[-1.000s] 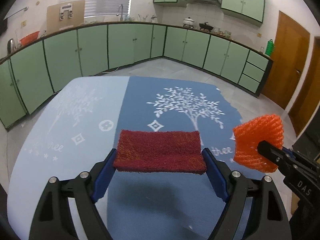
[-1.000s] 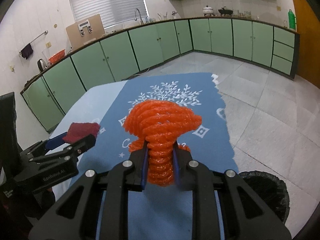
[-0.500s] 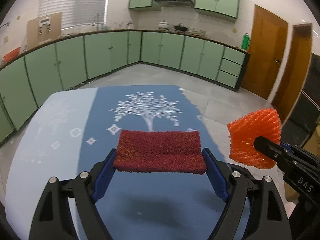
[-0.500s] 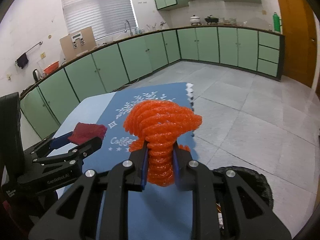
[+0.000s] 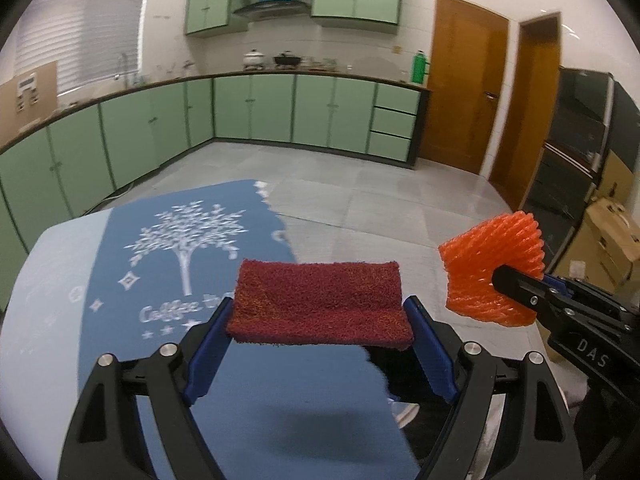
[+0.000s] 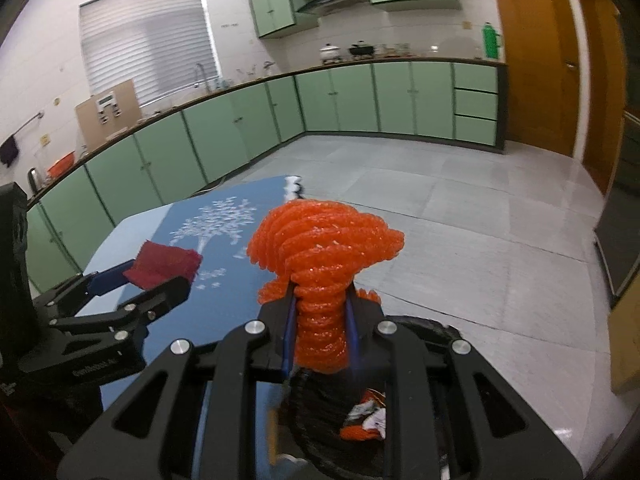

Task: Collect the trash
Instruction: 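Carry the red cloth and orange net over the black bin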

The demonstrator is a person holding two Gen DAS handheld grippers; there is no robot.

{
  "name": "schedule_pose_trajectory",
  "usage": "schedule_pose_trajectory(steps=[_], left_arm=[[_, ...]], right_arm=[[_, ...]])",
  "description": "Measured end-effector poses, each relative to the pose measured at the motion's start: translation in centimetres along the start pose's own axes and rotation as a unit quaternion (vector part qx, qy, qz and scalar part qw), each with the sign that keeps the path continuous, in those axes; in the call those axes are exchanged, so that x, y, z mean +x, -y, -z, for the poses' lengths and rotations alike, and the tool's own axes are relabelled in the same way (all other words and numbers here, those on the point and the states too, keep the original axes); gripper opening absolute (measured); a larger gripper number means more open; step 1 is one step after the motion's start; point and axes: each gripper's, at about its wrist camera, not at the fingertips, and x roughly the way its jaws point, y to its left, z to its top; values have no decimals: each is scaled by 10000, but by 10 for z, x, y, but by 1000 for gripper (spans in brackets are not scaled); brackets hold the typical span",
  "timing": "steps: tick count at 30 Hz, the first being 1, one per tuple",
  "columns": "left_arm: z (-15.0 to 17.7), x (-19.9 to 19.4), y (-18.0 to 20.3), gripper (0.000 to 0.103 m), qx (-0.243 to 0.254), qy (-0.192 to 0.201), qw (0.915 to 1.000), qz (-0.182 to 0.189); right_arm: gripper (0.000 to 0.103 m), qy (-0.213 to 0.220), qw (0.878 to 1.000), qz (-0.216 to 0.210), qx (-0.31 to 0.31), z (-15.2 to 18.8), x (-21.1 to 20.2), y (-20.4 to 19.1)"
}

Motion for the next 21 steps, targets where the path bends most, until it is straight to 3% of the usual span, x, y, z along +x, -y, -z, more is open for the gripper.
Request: schedule_pose_trajectory(steps=[10, 21], left_arm=[[2, 11, 47, 82, 314, -15, 9987, 399], [15, 40, 90, 82, 665, -206, 9943, 807]], right_arm=[[19, 11, 9986, 456, 263, 20, -16, 48], [19, -296, 9947, 767, 610, 53, -2, 87]])
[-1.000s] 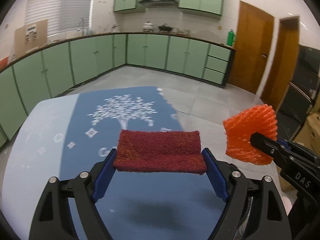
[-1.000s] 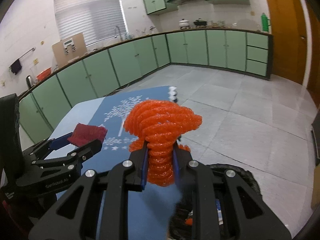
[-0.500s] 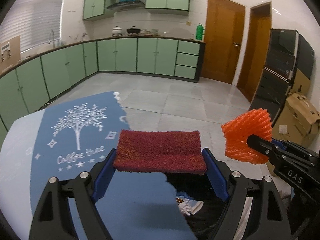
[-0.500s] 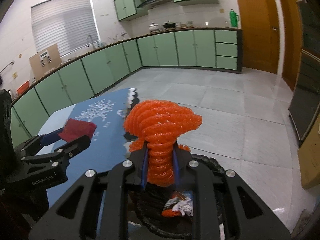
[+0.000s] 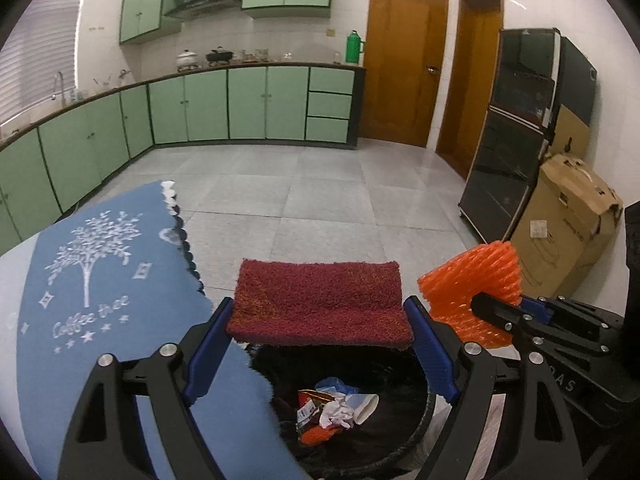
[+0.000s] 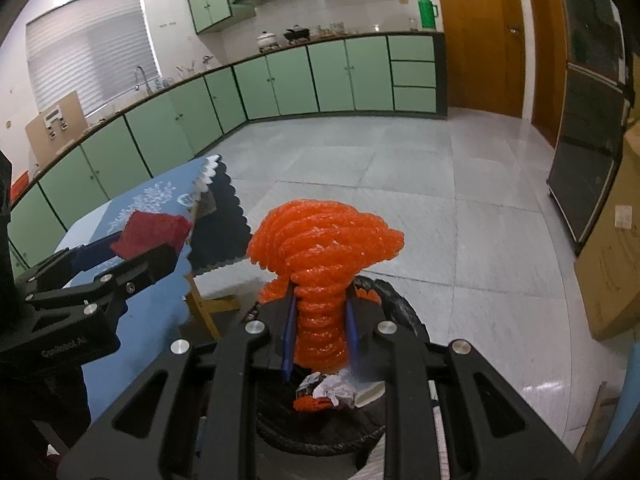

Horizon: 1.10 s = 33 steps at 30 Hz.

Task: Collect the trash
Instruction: 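Carry the red cloth and orange net over the black bin, then open both grippers to drop the cloth and net into the bin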

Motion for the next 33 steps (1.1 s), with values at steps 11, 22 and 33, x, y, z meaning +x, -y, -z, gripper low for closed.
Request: schedule_pose_trajectory(steps=[11, 22, 33], left_arm=[[0, 29, 13, 82, 167, -153, 9997, 125], [4, 66, 11, 82, 219, -454, 9985, 194], [0, 76, -1, 84, 22, -643, 9968, 474]], right_arm=[[19, -211, 9995, 96, 230, 14, 21, 20], [22, -666, 9971, 147, 330, 28, 63, 24], [60, -839, 9953, 265, 404, 24, 80, 27]])
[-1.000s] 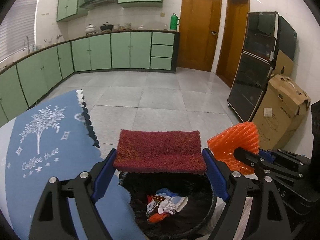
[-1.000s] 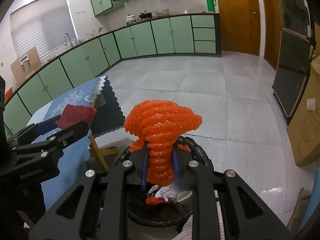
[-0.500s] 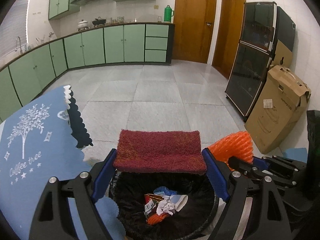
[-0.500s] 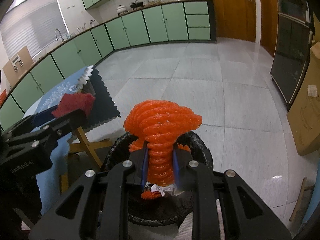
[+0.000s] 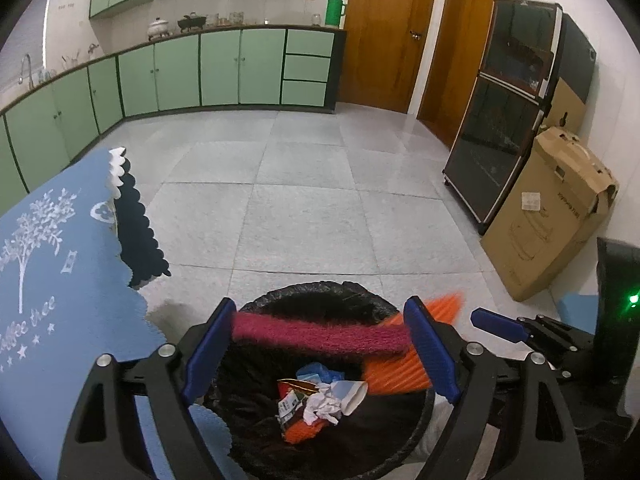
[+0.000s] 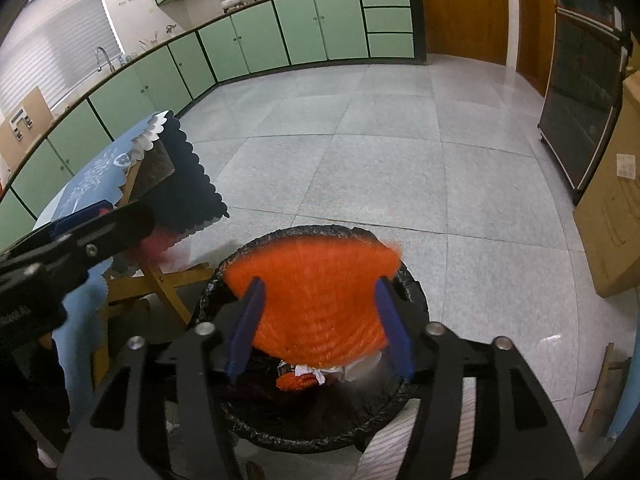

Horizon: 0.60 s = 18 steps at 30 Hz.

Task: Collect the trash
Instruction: 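Open both grippers to drop the cloth and net into the bin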

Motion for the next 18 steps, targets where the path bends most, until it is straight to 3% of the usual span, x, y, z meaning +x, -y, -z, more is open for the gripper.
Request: schedule_pose_trajectory(steps=[9, 14, 18], left_arm=[[-6, -16, -13, 85, -185, 169, 9997, -33], [-10, -31, -17, 86, -242, 280, 9993, -109], [-13, -51, -20, 90, -247, 438, 9985, -224]], right_arm=[[69, 68, 10000, -1, 60, -2, -4, 1], [87, 223, 9997, -5, 114, -6, -18, 2], [91, 382, 9992, -35, 80, -12, -35, -3]])
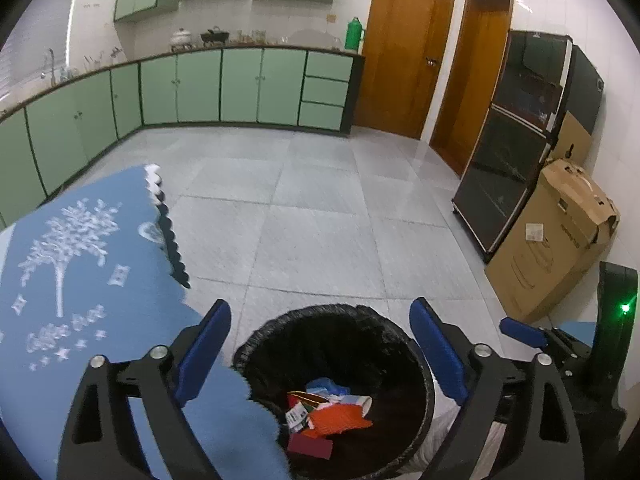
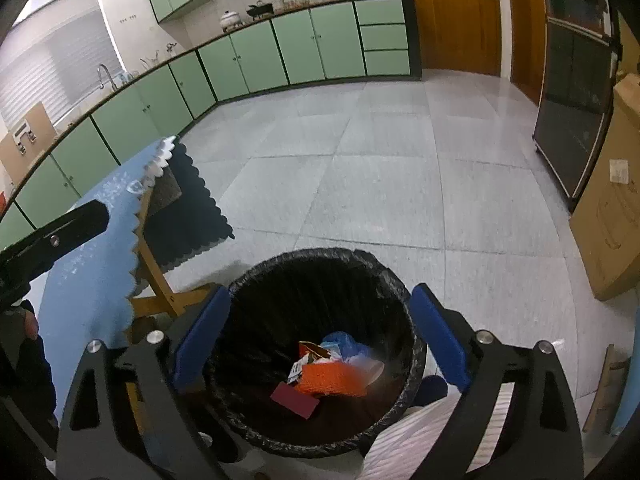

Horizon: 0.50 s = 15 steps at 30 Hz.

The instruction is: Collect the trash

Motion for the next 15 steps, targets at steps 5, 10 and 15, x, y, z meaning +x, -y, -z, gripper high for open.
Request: schedule_pose_trajectory(steps=[5, 10, 15], left_arm=[[-2, -30, -7, 95, -24, 196, 9997, -146], [-1, -57, -12, 97, -26, 339, 9991, -249], [-1, -79, -16, 97, -34, 479, 9982, -359]], right_arm=[[96, 176, 9997, -147, -13, -7, -23, -9], [97, 420, 9985, -295, -199, -17, -52, -23], [97, 641, 9961, -486, -372, -27, -80, -39]])
